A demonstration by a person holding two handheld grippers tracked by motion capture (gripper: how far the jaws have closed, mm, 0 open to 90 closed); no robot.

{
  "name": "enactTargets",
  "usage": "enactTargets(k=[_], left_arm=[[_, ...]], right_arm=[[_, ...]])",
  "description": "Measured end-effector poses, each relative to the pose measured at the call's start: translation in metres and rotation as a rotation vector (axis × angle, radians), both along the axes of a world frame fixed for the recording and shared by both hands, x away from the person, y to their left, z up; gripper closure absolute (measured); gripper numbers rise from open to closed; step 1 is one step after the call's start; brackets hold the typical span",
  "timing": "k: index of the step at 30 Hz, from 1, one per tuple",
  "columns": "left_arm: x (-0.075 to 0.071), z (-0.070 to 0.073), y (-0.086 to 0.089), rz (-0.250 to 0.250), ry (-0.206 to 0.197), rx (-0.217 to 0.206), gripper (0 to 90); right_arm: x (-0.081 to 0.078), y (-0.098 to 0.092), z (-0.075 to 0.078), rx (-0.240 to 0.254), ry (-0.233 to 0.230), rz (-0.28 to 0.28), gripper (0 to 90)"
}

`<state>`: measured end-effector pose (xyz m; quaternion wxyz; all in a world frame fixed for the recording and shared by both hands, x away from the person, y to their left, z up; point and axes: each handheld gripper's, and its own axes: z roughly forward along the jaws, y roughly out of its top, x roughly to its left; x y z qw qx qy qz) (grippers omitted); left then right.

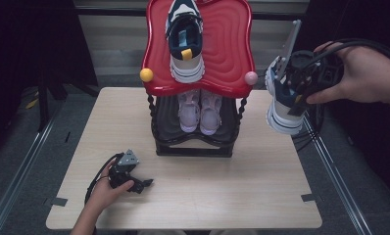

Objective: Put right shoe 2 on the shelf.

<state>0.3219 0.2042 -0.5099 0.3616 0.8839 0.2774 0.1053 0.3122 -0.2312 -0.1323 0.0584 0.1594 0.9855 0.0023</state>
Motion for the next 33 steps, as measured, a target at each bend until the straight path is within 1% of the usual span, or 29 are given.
enactTargets(k=[1,3,5,6,7,9,10,13,17,19,23,24,26,29,30,31,33], left_arm=[[0.000,0.000,0.000,0.000,0.000,0.000,0.0],[0.000,0.000,0.000,0.001,0.000,0.000,0.0],[0.000,0.000,0.000,-0.001,-0.002,0.000,0.0],[0.000,0.000,0.000,-0.001,-0.001,-0.004,0.0],[0.000,0.000,0.000,-0.001,-0.002,-0.004,0.0],[0.000,0.000,0.000,-0.002,-0.002,-0.003,0.0],[0.000,0.000,0.000,-0.002,-0.001,-0.003,0.0],[0.000,0.000,0.000,-0.001,-0.002,-0.001,0.0],[0.000,0.000,0.000,-0.001,-0.002,-0.004,0.0],[0.000,0.000,0.000,-0.001,-0.001,-0.004,0.0],[0.000,0.000,0.000,-0.001,-0.001,-0.005,0.0],[0.000,0.000,0.000,-0.001,-0.001,-0.005,0.0],[0.000,0.000,0.000,-0.001,-0.001,-0.005,0.0],[0.000,0.000,0.000,-0.001,-0.001,-0.005,0.0],[0.000,0.000,0.000,0.001,0.001,-0.004,0.0],[0.000,0.000,0.000,0.001,0.001,-0.005,0.0],[0.000,0.000,0.000,-0.001,-0.001,-0.005,0.0]], right_arm=[[0.000,0.001,0.003,-0.008,-0.003,0.003,72.3],[0.001,0.002,0.009,-0.003,-0.016,0.001,72.4],[0.002,0.003,0.016,-0.004,-0.017,0.001,72.3],[0.002,0.004,0.019,0.001,-0.027,0.001,72.3],[0.003,0.004,0.022,-0.003,-0.035,0.008,72.4],[0.004,0.007,0.029,-0.008,-0.046,0.006,72.4],[0.004,0.008,0.032,-0.003,-0.051,0.010,72.4],[0.006,0.012,0.040,-0.014,-0.055,0.009,72.3],[0.008,0.018,0.048,-0.030,-0.073,0.012,72.4],[0.009,0.022,0.053,-0.031,-0.075,0.024,72.4],[0.011,0.032,0.065,-0.032,-0.108,0.043,72.4],[0.012,0.033,0.066,-0.029,-0.111,0.043,72.5],[0.014,0.038,0.069,-0.040,-0.129,0.040,72.5],[0.018,0.045,0.074,-0.034,-0.145,0.052,72.5],[0.019,0.048,0.075,-0.045,-0.150,0.051,72.5],[0.021,0.051,0.076,-0.043,-0.161,0.054,72.6],[0.024,0.055,0.080,-0.032,-0.166,0.061,72.6]])
